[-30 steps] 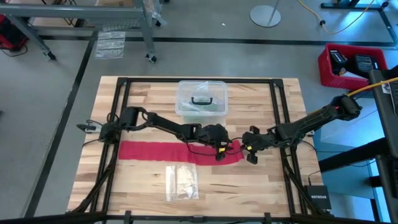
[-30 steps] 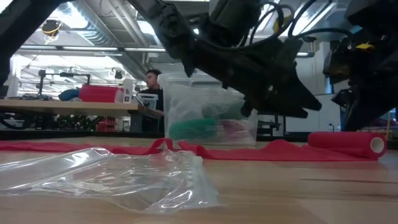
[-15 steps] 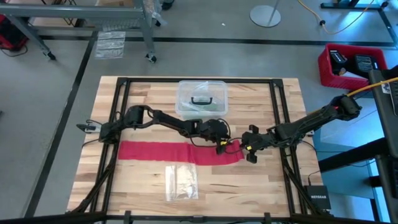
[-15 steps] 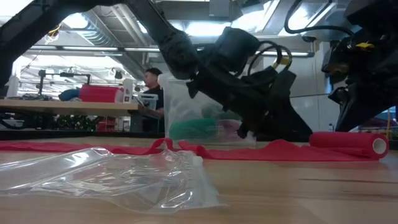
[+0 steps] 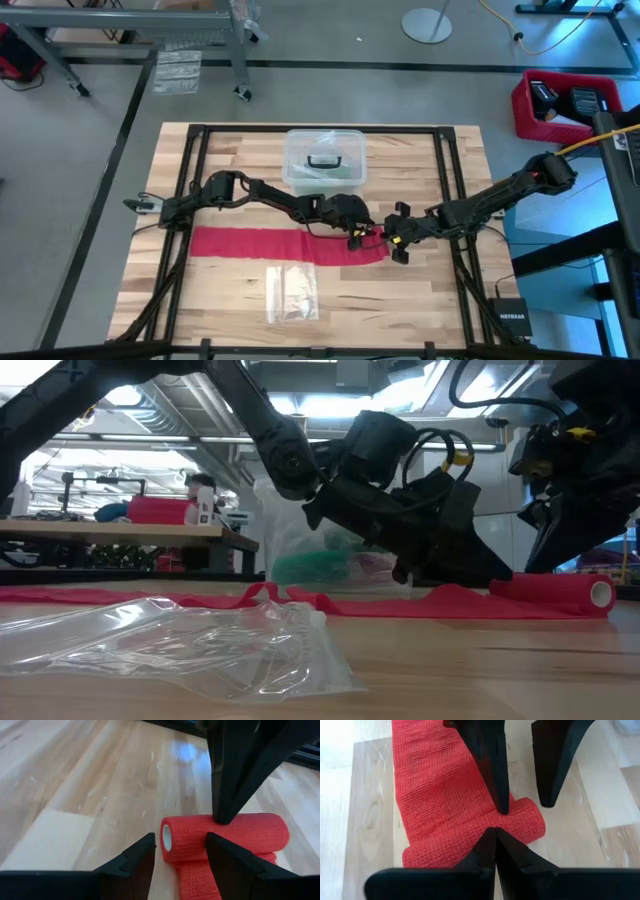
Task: Roll bandage
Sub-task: Roll the red bandage
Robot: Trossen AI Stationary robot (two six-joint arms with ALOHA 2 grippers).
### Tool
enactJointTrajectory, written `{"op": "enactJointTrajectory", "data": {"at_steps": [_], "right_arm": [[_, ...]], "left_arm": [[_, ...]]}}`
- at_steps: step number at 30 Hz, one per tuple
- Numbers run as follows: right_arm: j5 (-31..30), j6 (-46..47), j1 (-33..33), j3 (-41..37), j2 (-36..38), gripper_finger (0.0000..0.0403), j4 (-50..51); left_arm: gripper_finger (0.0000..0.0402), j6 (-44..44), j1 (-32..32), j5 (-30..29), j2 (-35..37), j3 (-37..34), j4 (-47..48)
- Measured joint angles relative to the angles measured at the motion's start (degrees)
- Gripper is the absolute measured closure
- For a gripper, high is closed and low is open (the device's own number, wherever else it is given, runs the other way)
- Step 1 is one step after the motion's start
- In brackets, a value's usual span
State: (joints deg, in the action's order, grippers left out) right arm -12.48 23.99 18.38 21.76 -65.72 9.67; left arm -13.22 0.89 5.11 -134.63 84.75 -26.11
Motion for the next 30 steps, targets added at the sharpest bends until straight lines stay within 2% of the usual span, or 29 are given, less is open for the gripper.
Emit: {"op": "enactJointTrajectory", "data": {"at_steps": [4, 17, 20, 25, 30], "right_arm": [[-0.1, 0.0, 0.0, 0.0, -0.1, 0.0393, 0.1], [0.4, -0.3, 0.0, 0.3, 0.1, 0.0393, 0.9], [2.5, -0.3, 0.0, 2.3, 0.8, 0.0393, 4.7], [7.8, 2.8, 0.3, 7.9, 2.7, 0.0393, 16.2], [10.6, 9.6, 5.7, 9.6, 4.9, 0.0393, 23.1]], "left_arm": [[0.0233, 0.1, 0.0, 3.8, 0.0, 0.0, 0.0], [0.0233, 5.9, -0.5, 9.4, 0.0, 0.0, 0.1], [0.0233, 6.2, -0.8, 11.4, 0.0, 0.0, 0.0], [0.0233, 5.9, -1.0, 11.5, 0.0, 0.0, 0.0], [0.0233, 5.8, -0.8, 10.9, 0.0, 0.0, 0.0]]}}
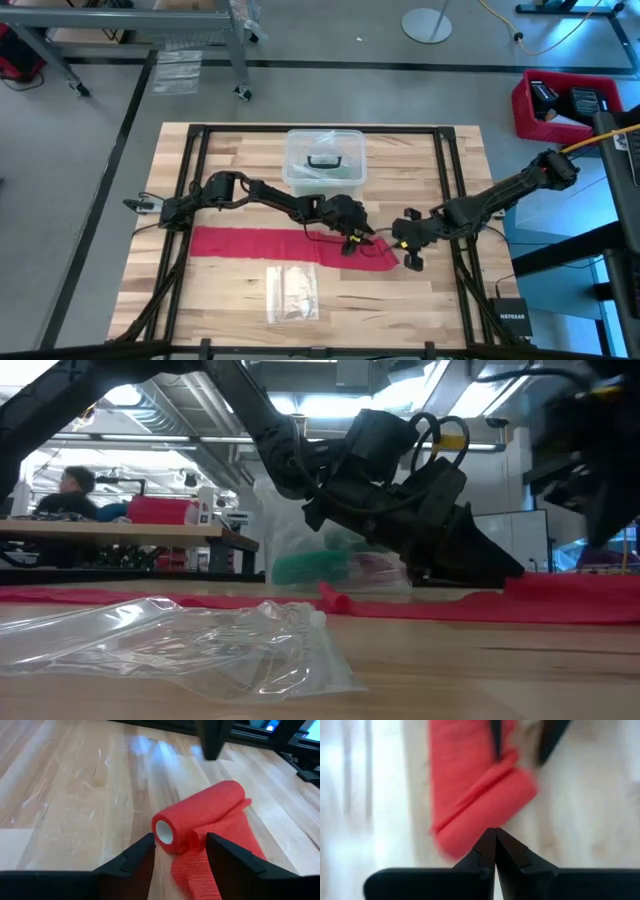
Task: Roll bandage
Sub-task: Roll the red bandage
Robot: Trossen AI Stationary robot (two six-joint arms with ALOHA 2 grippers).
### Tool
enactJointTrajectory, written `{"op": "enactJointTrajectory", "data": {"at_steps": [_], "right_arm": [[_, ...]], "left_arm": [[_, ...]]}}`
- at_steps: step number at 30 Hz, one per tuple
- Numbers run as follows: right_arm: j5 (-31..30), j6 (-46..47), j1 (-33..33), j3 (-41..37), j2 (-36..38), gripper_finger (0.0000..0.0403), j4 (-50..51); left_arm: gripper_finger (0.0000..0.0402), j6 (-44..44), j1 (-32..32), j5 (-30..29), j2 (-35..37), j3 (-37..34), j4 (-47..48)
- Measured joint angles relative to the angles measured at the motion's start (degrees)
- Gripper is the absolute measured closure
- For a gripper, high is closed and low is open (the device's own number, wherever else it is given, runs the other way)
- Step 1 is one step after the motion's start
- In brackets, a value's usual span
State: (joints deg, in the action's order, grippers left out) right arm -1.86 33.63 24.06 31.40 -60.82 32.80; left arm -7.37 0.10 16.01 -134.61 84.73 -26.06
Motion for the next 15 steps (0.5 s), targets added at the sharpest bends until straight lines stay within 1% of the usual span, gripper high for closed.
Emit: {"op": "enactJointTrajectory", "data": {"at_steps": [2, 4, 6, 10, 13, 15], "right_arm": [[0.3, 5.0, 4.3, -0.1, 0.2, 0.0393, 0.8], [-1.3, 9.8, 9.4, -0.1, 0.2, 0.0393, -0.1], [-5.2, 14.4, 14.6, -0.1, -0.6, 0.0393, 0.0], [-16.3, 22.8, 23.2, -0.1, -4.1, 0.0393, -0.7], [-22.6, 26.5, 26.8, -0.1, -8.4, 0.0393, -3.2], [-24.3, 27.9, 27.9, -0.1, -11.6, 0.0393, -6.0]], "left_arm": [[0.0233, 0.0, -0.1, 0.0, 0.0, 0.0, 0.0], [0.0233, 0.0, -0.1, 0.0, 0.0, 0.0, -0.2], [0.0233, -0.1, -0.1, -0.1, 0.0, 0.0, -0.4], [0.0233, 0.0, 0.0, -0.3, 0.0, 0.0, -0.3], [0.0233, 0.3, 0.0, -0.3, 0.0, 0.0, -0.4], [0.0233, 0.3, 0.1, -0.3, 0.0, 0.0, -0.3]]}}
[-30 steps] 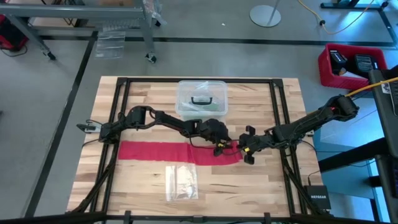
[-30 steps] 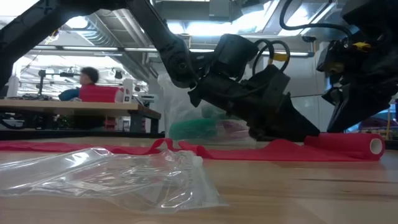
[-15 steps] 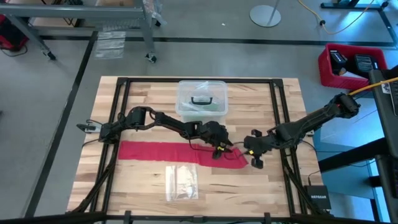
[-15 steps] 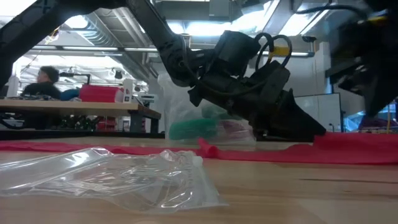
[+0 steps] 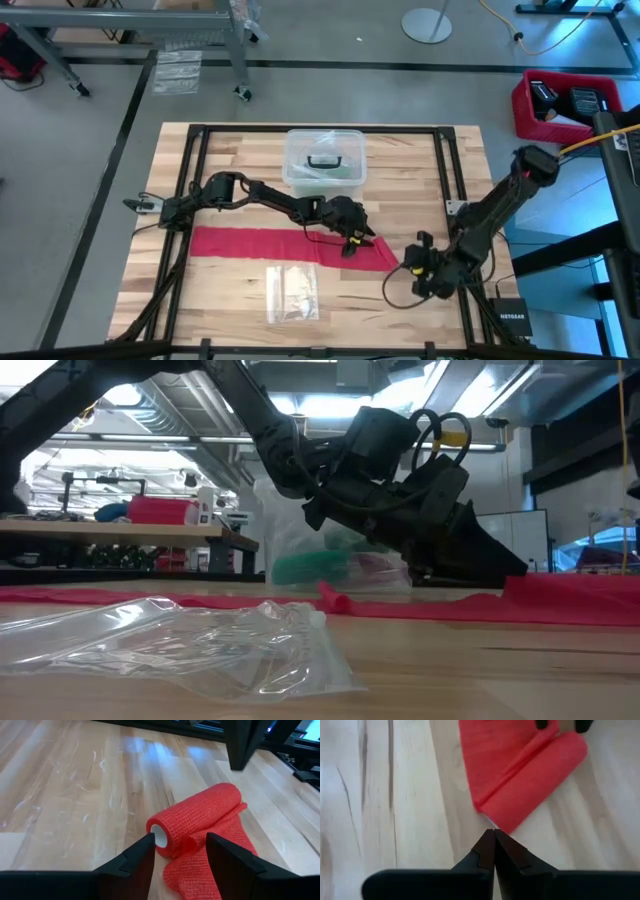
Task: Roll bandage
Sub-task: Roll the red bandage
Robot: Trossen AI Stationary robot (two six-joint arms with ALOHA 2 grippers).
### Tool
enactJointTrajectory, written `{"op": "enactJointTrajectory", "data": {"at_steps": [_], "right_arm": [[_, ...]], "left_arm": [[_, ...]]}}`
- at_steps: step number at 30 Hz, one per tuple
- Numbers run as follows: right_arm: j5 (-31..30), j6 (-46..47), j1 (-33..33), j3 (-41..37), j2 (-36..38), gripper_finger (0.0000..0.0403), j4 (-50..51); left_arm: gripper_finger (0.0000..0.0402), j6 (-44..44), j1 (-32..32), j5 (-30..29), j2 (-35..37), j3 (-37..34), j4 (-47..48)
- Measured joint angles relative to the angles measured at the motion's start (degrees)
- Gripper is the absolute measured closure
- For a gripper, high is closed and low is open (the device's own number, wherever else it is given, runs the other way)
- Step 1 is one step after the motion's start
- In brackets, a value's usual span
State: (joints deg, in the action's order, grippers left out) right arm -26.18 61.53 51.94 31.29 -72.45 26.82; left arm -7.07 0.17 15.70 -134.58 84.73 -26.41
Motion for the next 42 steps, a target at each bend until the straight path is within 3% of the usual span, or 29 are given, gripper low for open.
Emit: {"op": "enactJointTrajectory", "data": {"at_steps": [5, 11, 21, 29, 35, 42], "right_arm": [[-1.5, 1.7, 0.7, 0.0, -8.1, 0.0393, -6.4], [-5.4, 4.7, 0.6, 0.0, -13.4, 0.0393, -7.0], [-6.3, 5.9, 0.6, 0.1, -13.4, 0.0393, -2.9], [-5.2, 6.0, 0.6, 0.1, -13.4, 0.0393, -3.2], [-4.8, 5.8, 0.5, 0.1, -13.4, 0.0393, -3.1], [-4.8, 5.8, 0.5, 0.1, -13.4, 0.0393, -3.0]], "left_arm": [[0.0233, 0.0, 0.1, 0.0, 0.0, 0.0, 0.0], [0.0233, -0.3, -0.1, 0.0, 0.0, 0.0, 0.6], [0.0233, -0.8, 0.1, 6.2, 0.1, 0.0, 1.6], [0.0233, -6.5, 2.0, 8.0, 0.1, 0.0, 2.9], [0.0233, -13.0, 4.4, 15.7, 1.6, 0.0, 3.3], [0.0233, -15.6, 4.1, 14.4, 2.0, 0.3, 3.2]]}}
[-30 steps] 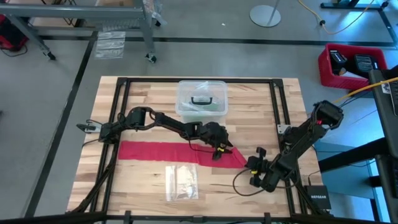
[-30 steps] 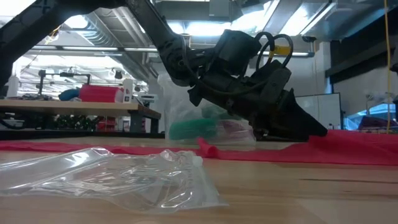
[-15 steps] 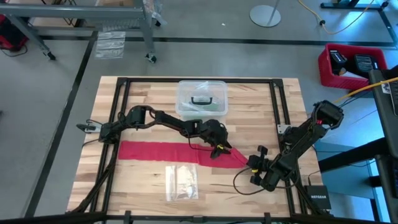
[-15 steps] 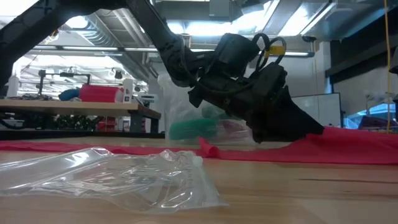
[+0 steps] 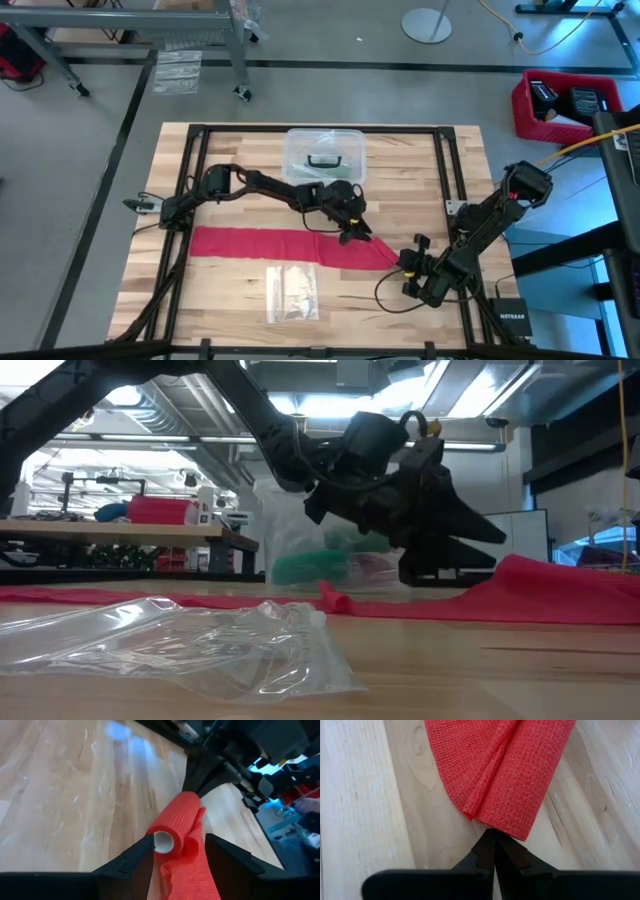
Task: Roll bandage
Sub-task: Roll the red bandage
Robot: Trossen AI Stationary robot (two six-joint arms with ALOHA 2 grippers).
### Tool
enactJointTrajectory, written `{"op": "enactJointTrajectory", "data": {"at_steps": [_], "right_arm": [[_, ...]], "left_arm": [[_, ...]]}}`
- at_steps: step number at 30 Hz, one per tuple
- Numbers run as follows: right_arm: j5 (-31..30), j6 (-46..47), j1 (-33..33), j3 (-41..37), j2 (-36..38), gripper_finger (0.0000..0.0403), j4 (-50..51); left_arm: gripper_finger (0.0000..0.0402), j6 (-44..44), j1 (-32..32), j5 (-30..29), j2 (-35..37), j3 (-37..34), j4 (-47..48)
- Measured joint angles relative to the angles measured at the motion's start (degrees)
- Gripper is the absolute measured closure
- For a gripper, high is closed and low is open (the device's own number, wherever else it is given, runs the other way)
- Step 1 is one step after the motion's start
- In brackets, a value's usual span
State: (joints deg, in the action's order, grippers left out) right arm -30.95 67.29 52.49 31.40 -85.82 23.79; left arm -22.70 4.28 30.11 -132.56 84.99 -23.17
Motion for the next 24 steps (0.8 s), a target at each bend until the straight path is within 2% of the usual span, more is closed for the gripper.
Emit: {"op": "enactJointTrajectory", "data": {"at_steps": [5, 10, 20, 24], "right_arm": [[-0.4, 0.0, 0.0, 0.0, 0.0, 0.0393, -0.1], [-1.1, -0.1, 0.0, 0.0, 0.0, 0.0393, -0.2], [-2.6, -0.5, 0.0, -0.1, -0.1, 0.0393, -0.6], [-4.8, -4.5, 0.0, 0.0, -0.1, 0.0393, -4.4]], "left_arm": [[0.0233, 1.5, -1.7, -1.1, -0.3, 0.0, -0.3], [0.0233, 0.9, -2.6, -6.0, -0.3, 0.0, -1.7], [0.0233, 0.7, -2.6, -6.3, -0.4, 0.1, -2.4], [0.0233, -0.2, -2.7, -6.5, -0.4, 0.1, -3.0]]}}
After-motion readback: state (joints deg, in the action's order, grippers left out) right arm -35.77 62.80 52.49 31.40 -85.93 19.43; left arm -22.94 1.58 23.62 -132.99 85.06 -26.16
